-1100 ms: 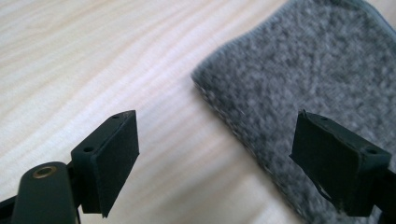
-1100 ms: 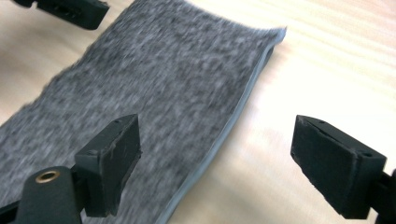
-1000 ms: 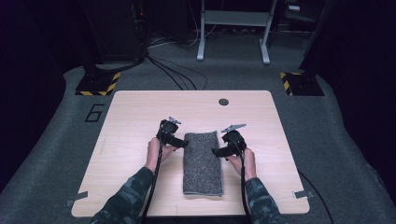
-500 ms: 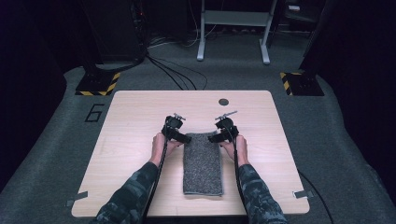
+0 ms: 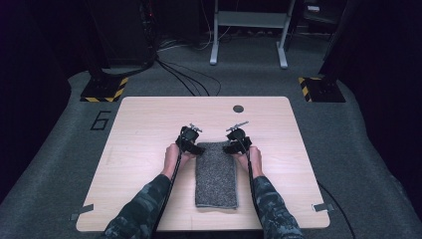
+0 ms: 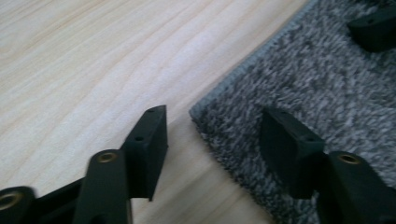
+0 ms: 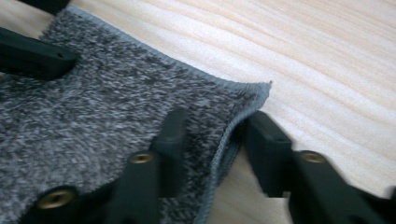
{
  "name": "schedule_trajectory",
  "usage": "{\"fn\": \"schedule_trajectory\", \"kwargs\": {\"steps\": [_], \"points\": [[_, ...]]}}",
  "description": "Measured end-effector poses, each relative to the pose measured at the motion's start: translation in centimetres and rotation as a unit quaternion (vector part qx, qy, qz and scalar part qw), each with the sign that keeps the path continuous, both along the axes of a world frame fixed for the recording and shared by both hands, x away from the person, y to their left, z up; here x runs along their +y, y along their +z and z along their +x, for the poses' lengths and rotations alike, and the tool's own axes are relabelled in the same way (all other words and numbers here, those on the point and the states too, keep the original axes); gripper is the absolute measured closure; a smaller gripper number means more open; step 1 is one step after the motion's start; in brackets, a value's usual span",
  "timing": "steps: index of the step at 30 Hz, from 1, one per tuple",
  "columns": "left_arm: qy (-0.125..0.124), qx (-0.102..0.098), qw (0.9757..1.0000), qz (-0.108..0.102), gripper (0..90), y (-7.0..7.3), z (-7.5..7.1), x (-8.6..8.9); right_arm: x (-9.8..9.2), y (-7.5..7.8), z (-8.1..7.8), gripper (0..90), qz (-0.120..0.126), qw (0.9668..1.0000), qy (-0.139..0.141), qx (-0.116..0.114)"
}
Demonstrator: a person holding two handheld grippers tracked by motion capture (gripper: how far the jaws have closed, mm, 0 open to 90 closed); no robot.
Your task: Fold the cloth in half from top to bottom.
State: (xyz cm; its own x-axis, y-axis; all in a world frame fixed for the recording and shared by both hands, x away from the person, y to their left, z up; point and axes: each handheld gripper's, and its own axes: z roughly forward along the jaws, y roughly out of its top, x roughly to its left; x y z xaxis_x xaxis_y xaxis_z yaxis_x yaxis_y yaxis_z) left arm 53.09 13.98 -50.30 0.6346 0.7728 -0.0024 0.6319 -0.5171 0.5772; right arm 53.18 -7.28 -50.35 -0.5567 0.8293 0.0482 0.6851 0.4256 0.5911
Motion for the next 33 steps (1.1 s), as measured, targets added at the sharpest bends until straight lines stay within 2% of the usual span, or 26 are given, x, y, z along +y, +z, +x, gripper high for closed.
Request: {"fn": "schedule_trajectory", "kwargs": {"steps": [4,7,14,17,19,25,33], "points": [[-0.012,-0.001,0.9999,0.001,55.3,0.1,-0.2,-0.3,0.0,0.1,-0.1,75.9,0.003,1.0000,0.008,0.006],[-0.021,-0.002,0.9998,-0.003,63.0,0.1,-0.3,-0.4,0.0,0.0,0.0,82.0,0.018,0.9997,0.007,0.018],[-0.032,0.000,0.9993,-0.017,82.4,0.0,-0.6,-0.6,0.2,0.0,-0.2,87.0,0.026,0.9994,-0.004,0.022],[-0.030,0.003,0.9992,-0.028,84.6,0.0,-0.5,-0.5,0.1,0.0,-0.5,87.7,0.025,0.9996,-0.005,0.016],[-0.034,0.001,0.9992,-0.023,85.0,0.0,-0.5,-0.4,0.0,0.0,-0.6,87.9,0.028,0.9995,-0.006,0.014],[-0.029,-0.020,0.9987,-0.037,85.5,0.8,-0.6,-0.3,-0.4,1.0,-0.9,88.1,0.037,0.9992,-0.005,-0.016],[-0.036,-0.048,0.9975,-0.038,85.5,2.8,-0.4,0.0,-0.5,3.0,-1.1,88.1,0.042,0.9976,0.002,-0.054]]}}
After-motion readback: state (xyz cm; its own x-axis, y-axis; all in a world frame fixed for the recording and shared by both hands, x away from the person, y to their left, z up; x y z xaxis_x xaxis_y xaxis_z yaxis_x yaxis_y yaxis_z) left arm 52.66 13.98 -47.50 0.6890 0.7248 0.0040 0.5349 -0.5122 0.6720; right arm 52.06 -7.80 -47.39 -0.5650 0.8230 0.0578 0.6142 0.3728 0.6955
